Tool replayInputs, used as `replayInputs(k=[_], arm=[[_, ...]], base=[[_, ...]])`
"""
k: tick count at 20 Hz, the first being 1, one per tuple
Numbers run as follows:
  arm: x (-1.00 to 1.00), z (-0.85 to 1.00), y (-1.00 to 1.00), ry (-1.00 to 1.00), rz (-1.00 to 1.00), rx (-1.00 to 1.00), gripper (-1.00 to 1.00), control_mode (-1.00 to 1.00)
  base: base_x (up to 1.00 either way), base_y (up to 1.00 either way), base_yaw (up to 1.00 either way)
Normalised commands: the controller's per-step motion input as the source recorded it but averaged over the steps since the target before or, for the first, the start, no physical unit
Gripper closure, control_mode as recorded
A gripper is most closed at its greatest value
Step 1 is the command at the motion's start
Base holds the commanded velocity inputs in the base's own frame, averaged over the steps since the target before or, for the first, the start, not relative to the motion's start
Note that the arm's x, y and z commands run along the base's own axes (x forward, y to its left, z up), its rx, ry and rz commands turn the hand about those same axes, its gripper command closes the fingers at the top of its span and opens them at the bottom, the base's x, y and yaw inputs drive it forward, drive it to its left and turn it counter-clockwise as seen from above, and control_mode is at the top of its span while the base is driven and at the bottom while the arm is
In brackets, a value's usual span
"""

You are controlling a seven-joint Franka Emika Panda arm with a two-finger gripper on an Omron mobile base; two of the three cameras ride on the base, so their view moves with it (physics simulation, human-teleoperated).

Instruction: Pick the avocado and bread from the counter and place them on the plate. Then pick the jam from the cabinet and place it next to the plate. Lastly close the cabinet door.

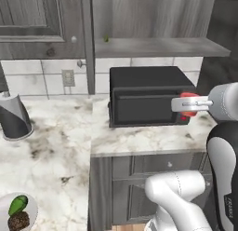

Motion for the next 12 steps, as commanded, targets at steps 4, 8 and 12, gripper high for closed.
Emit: replayInputs(k=[4, 8, 12], arm=[[0.00, 0.00, 0.00, 0.00, 0.00, 0.00, 1.00, 1.00], [0.00, 0.00, 0.00, 0.00, 0.00, 0.00, 1.00, 1.00], [0.00, 0.00, 0.00, 0.00, 0.00, 0.00, 1.00, 1.00]], base=[[-0.27, 0.00, 0.25], [-0.25, 0.00, 0.27], [-0.29, 0.00, 0.29]])
